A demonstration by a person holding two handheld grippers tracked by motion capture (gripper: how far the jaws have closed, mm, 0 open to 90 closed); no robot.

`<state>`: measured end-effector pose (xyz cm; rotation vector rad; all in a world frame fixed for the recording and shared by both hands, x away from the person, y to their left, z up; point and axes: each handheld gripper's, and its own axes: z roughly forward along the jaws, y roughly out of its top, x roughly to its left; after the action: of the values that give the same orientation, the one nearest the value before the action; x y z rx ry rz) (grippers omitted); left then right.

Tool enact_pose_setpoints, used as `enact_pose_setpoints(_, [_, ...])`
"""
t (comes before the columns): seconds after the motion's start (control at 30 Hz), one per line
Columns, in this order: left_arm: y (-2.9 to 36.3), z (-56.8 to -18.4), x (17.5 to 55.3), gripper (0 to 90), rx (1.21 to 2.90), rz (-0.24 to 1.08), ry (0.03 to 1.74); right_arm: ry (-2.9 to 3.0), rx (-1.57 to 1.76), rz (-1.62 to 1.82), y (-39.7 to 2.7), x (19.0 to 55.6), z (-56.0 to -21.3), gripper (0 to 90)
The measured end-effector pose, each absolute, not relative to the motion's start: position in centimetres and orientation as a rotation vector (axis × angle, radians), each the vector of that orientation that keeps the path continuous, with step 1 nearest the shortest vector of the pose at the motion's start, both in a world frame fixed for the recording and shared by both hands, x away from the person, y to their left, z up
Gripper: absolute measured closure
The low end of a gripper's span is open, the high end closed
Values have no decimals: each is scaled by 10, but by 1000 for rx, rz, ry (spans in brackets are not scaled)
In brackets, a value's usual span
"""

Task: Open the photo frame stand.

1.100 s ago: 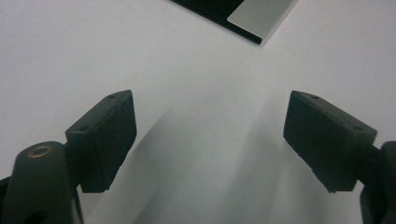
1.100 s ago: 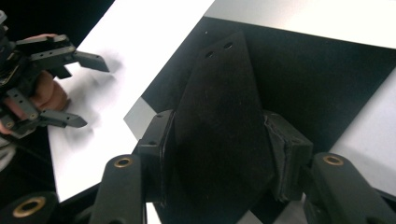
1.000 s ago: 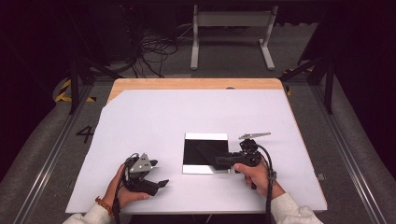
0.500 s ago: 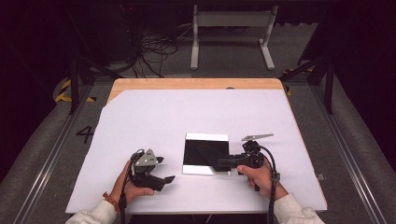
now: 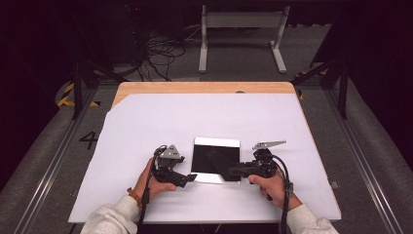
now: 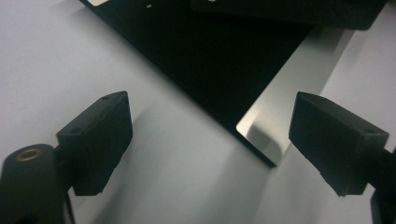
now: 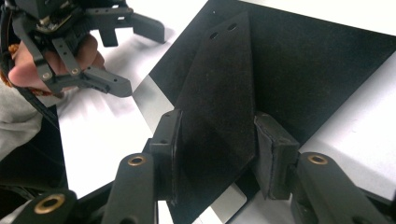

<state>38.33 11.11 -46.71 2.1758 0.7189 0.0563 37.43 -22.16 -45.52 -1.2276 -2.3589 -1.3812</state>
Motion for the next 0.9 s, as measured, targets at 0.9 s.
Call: enact_pose_setpoints(0.9, [93,-465,402,131,2207,-14,660,-2584,-1046,-1491,-215,359,-443,639])
